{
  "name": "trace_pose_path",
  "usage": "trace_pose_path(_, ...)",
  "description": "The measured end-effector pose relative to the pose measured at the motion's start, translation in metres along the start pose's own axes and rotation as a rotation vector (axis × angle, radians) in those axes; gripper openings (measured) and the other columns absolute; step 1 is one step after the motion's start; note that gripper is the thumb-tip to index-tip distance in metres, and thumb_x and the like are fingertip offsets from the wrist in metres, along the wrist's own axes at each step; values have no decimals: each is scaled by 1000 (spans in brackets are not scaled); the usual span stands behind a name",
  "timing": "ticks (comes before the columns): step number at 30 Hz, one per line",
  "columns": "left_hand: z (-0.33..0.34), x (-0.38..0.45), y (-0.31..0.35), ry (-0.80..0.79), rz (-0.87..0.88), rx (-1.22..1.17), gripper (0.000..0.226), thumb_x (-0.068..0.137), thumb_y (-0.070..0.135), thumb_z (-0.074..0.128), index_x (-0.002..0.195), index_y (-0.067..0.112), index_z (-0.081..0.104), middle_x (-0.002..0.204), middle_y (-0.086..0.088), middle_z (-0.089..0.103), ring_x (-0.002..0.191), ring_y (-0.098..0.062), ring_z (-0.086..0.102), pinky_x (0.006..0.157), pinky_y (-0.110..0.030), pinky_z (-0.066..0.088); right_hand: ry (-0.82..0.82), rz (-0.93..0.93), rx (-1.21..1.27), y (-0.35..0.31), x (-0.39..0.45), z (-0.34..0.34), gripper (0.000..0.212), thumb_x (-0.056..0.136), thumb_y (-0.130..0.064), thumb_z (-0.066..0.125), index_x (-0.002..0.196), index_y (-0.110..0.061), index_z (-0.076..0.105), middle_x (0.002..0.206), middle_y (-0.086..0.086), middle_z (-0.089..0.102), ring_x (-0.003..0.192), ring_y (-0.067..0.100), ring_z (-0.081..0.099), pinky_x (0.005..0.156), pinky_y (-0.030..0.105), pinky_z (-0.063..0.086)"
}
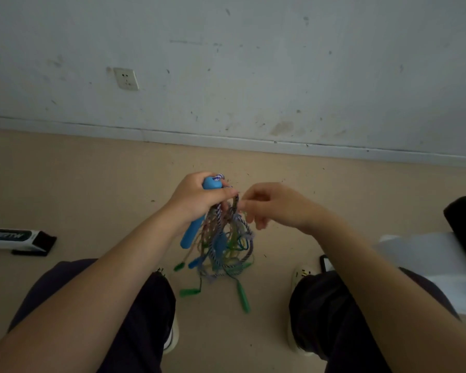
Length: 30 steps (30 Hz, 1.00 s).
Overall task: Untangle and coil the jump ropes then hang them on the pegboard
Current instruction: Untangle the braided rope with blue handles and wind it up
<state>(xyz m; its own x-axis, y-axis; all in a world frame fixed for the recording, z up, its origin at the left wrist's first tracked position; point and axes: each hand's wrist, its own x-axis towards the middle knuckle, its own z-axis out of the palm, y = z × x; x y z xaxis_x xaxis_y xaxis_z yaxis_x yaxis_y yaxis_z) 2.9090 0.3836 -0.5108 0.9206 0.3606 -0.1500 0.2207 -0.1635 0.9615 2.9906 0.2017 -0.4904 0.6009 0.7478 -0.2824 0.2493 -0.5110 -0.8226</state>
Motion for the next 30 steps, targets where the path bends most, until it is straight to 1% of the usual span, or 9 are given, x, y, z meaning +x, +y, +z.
trace_pose_path(6, -1, -3, 3, -86, 24, -250, 11, 87, 8, 75, 86, 9, 64, 62, -6, 64, 53, -19, 62, 58, -26, 53, 112, -3, -133, 7, 12, 12, 33, 72, -49, 81, 81, -26, 58, 75, -8, 58, 66, 6, 51, 61, 22, 42)
trace_pose_path(9, -1, -3, 3, -110, 41, -278, 11, 89, 7, 73, 84, 10, 63, 65, -6, 65, 56, -21, 64, 59, -25, 53, 99, 0, -149, 9, 14, 17, 28, 77, -36, 82, 77, -23, 56, 67, -8, 60, 61, 9, 54, 61, 27, 45)
trace_pose_path(12, -7, 1, 3, -16, 15, -208, 12, 88, 9, 74, 85, 8, 63, 60, -4, 62, 50, -17, 57, 54, -27, 50, 123, 3, -157, 7, 12, 8, 12, 91, -28, 68, 80, -24, 63, 61, -14, 61, 57, 3, 55, 57, 23, 44)
trace_pose_path(15, -15, 5, 1, 68, -18, -71, 14, 87, 14, 78, 86, 9, 64, 57, -1, 60, 48, -15, 53, 53, -27, 49, 167, 15, -130, 2, 4, -11, 19, 89, -44, 67, 83, -27, 73, 63, -19, 61, 62, -2, 55, 55, 21, 38)
trace_pose_path(18, -20, 6, -2, 173, -30, -75, 13, 87, 14, 77, 85, 11, 65, 57, -1, 62, 48, -15, 55, 52, -27, 50, 160, -15, -140, 1, -6, -25, 15, 91, -40, 65, 82, -32, 75, 53, -29, 59, 56, -13, 54, 61, 23, 37)
trace_pose_path(22, -26, 7, -3, 352, -27, -175, 13, 89, 13, 75, 81, 14, 65, 60, 3, 68, 50, -10, 62, 54, -25, 51, 232, -30, -40, 7, -14, -43, 19, 94, -25, 63, 79, -23, 75, 54, -9, 61, 54, 6, 54, 61, 28, 48)
trace_pose_path(24, -25, 4, -2, 242, -16, -278, 11, 90, 12, 74, 84, 12, 65, 68, 2, 73, 55, -14, 68, 56, -23, 54, 229, -14, 5, 8, -12, -41, 16, 95, -23, 62, 85, -18, 74, 57, -6, 59, 54, 10, 51, 57, 28, 46)
trace_pose_path(27, -18, -1, -3, 34, 40, -206, 10, 87, 14, 77, 86, 12, 67, 78, 8, 73, 70, -10, 70, 66, -20, 53, 197, -21, -18, 7, -5, -21, 10, 94, -29, 63, 102, -25, 67, 51, -13, 58, 41, -2, 46, 44, 12, 38)
trace_pose_path(30, -10, -3, -3, -73, 75, -231, 11, 86, 9, 76, 85, 11, 65, 75, 10, 72, 69, -7, 70, 65, -16, 52, 146, -39, -57, 6, 5, 0, 7, 90, -30, 70, 96, -33, 69, 46, -28, 55, 40, -8, 50, 40, 3, 31)
